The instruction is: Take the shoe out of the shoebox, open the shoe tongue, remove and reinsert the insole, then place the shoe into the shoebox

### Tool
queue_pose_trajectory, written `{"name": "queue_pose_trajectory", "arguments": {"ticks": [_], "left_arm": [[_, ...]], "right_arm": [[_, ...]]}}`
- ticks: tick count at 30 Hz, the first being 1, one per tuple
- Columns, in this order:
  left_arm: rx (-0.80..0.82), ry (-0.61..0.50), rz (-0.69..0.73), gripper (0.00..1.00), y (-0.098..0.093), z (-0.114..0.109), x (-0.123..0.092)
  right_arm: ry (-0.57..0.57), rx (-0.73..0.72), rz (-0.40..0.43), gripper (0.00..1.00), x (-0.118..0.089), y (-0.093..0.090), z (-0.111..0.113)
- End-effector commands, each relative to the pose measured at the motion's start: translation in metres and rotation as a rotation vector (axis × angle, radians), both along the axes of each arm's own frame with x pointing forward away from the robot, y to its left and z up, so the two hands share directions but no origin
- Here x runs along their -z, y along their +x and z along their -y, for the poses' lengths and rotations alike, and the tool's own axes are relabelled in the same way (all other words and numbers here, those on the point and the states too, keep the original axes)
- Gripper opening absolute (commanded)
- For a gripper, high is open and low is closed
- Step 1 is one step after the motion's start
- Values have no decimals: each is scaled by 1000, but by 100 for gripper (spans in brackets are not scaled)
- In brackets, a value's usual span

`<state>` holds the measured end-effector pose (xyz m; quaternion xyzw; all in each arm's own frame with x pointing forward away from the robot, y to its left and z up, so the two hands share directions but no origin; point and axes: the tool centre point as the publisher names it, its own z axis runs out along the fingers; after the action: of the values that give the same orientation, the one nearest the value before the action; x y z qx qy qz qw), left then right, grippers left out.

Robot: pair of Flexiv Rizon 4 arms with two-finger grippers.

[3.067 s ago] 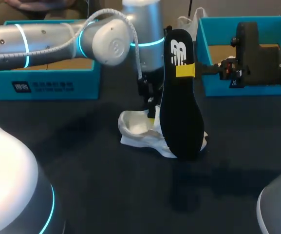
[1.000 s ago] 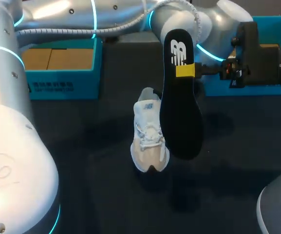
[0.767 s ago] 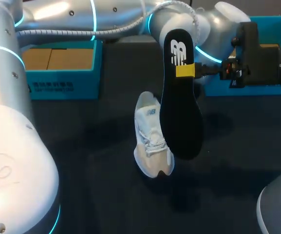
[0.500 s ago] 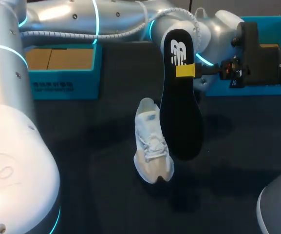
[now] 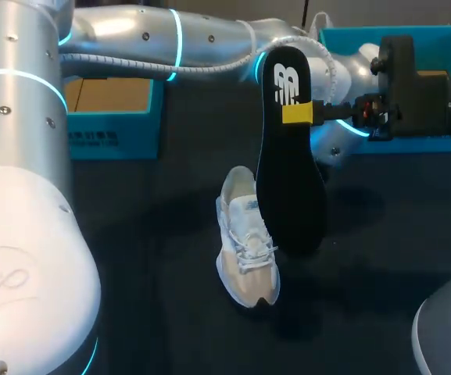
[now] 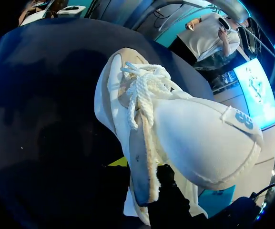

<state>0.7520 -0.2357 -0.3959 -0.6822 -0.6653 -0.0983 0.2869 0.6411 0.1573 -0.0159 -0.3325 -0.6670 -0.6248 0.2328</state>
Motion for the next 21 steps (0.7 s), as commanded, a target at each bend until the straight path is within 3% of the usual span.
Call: {"name": "queue_pose_trajectory", "arguments": {"ticks": [1,2,3,21], "left_arm": [[8,-10,-9,72,1,1,-2],[13,-19,-10,93,2,0,-5],[10,-22,-10,100,2,0,-7],[-56,-266,35,100,31,40,-77]], "right_arm": [[-2,2,-2,0,0,0,-2],[-2,2,-2,0,0,0,-2],[-2,2,-2,0,0,0,-2],[-2,2,-2,0,0,0,-2]]}}
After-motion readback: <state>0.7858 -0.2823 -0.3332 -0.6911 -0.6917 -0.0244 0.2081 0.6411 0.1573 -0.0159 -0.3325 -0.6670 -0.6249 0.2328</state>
